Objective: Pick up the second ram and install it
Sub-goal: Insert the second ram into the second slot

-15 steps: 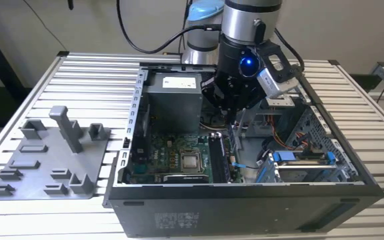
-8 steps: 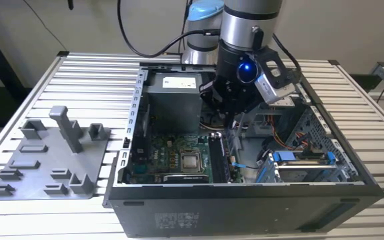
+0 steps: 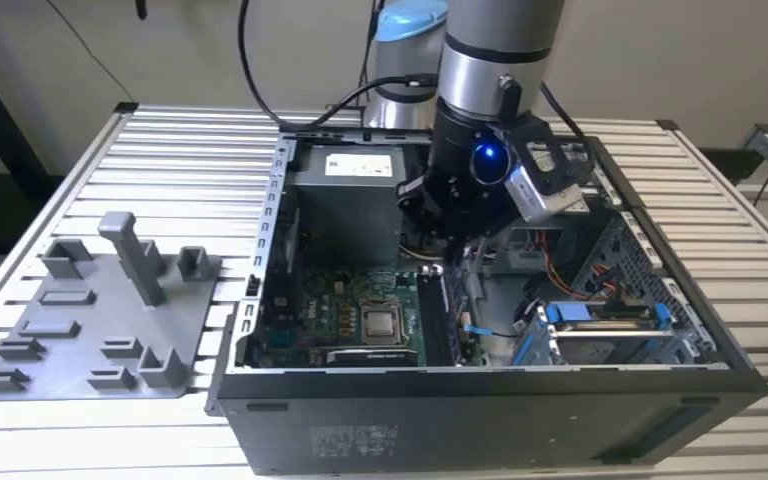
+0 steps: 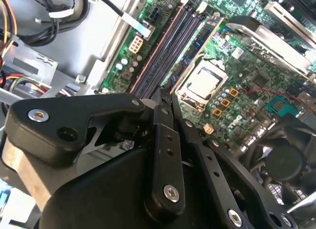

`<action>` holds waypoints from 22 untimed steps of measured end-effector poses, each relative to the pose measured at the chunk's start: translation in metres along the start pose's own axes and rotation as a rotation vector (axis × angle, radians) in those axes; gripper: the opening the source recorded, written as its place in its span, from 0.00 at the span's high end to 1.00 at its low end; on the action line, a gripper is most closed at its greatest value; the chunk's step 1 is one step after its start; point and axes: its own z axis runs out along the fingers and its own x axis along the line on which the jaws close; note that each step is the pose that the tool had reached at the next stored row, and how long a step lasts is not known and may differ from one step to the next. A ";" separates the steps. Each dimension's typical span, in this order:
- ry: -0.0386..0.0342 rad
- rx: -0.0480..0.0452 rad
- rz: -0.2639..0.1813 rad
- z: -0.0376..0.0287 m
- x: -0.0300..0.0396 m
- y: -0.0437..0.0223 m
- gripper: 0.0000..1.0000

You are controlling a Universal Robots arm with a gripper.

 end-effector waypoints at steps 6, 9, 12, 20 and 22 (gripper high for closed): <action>0.0000 0.0001 0.000 0.0108 0.0003 0.0004 0.86; 0.0000 0.0000 0.001 0.0163 0.0015 0.0007 0.86; 0.0001 0.0001 0.002 0.0216 0.0030 0.0008 0.86; 0.0007 0.0001 0.005 0.0363 0.0050 0.0012 0.86; 0.0009 0.0002 0.009 0.0398 0.0054 0.0011 0.86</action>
